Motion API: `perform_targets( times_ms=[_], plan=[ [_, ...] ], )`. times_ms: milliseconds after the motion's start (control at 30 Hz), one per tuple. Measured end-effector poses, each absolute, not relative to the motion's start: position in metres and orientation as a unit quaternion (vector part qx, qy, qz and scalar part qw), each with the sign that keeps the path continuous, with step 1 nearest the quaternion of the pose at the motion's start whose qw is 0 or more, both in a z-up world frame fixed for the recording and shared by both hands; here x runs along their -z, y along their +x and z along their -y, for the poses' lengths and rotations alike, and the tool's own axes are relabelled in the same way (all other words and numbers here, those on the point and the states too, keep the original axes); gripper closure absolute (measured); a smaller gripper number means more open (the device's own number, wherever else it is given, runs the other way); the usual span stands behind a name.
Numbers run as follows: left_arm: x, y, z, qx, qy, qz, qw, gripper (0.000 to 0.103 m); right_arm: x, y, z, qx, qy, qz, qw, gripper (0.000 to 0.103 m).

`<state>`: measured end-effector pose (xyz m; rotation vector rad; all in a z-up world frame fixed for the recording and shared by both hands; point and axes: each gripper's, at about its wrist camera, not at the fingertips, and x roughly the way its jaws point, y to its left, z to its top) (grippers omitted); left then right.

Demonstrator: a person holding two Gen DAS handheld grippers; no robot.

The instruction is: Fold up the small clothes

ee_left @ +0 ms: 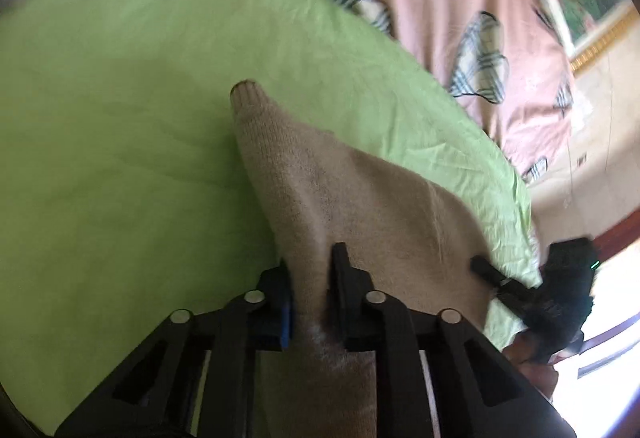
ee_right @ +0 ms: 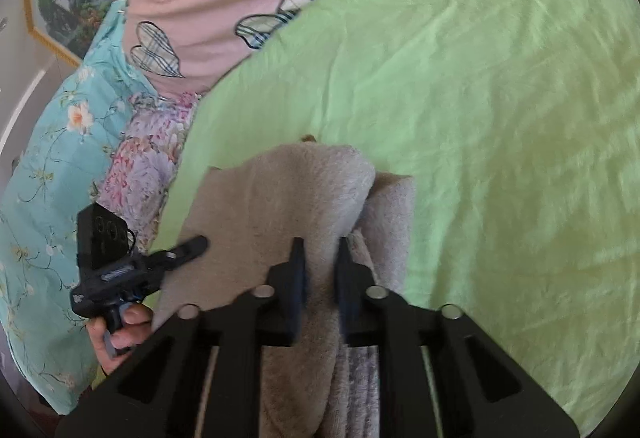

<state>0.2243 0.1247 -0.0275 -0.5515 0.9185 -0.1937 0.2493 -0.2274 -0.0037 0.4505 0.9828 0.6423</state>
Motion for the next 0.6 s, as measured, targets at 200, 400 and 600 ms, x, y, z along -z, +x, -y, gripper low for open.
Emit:
perform_targets(
  times_ms=[200, 400, 600],
  plan=[
    [0.013, 0.228, -0.109, 0.092, -0.205, -0.430, 0.874, 0.087, -0.017, 0.238, 0.246, -0.311, 0.197, -0.420, 0.830, 0.095],
    [0.041, 0.271, -0.125, 0.037, -0.187, -0.456, 0.869, 0.084, 0.026, 0.257, 0.244, -0.281, 0.202, -0.466, 0.815, 0.095],
    [0.038, 0.292, -0.141, -0.011, -0.150, -0.467, 0.872, 0.088, 0.026, 0.260, 0.245, -0.278, 0.206, -0.474, 0.810, 0.091]
  ],
)
